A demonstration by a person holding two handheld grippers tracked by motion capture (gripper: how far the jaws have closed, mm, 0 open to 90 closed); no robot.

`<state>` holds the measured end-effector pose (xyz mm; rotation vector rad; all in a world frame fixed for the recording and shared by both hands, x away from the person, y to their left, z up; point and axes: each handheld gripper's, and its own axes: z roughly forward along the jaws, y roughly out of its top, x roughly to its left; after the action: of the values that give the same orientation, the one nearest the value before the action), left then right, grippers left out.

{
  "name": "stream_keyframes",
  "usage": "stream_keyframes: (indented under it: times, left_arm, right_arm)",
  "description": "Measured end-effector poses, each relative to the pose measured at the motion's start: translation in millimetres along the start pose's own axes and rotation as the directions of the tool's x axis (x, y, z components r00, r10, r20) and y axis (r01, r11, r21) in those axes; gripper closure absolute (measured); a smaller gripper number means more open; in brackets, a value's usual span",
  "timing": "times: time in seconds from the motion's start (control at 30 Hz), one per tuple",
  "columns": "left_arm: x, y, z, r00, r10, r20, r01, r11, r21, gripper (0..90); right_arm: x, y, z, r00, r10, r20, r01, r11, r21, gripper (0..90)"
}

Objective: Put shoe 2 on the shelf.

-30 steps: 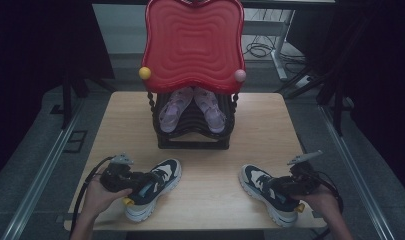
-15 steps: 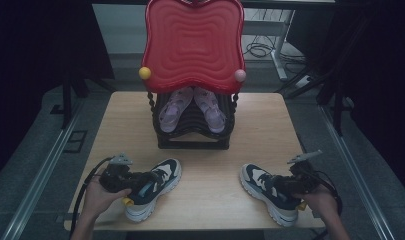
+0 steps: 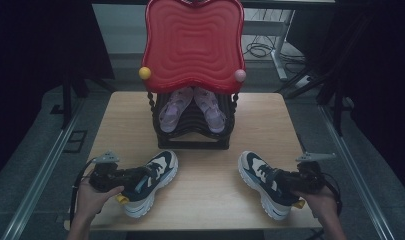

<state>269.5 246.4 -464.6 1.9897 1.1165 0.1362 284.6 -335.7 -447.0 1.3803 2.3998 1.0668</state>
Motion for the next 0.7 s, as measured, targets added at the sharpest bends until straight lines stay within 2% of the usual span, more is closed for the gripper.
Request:
stream_keyframes:
  times: [0.13,0.33,0.7]
  left_arm:
    - [3.5,-2.7,-5.3,0.9998,-0.018,0.005,0.018,0.9996,-0.023,72.2]
    - [6.3,-4.6,-10.0,0.9990,-0.044,0.006,0.044,0.9974,-0.058,72.2]
    - [10.1,-8.2,-19.4,0.9966,-0.079,0.023,0.081,0.9897,-0.117,72.0]
  right_arm:
    - [0.3,-0.1,-0.7,0.9994,0.025,-0.024,-0.026,0.999,-0.045,75.6]
    - [-0.7,-2.6,-0.3,0.9979,0.054,-0.037,-0.057,0.994,-0.091,75.6]
    - [-2.4,-4.9,2.1,0.9915,0.109,-0.072,-0.121,0.975,-0.189,75.5]
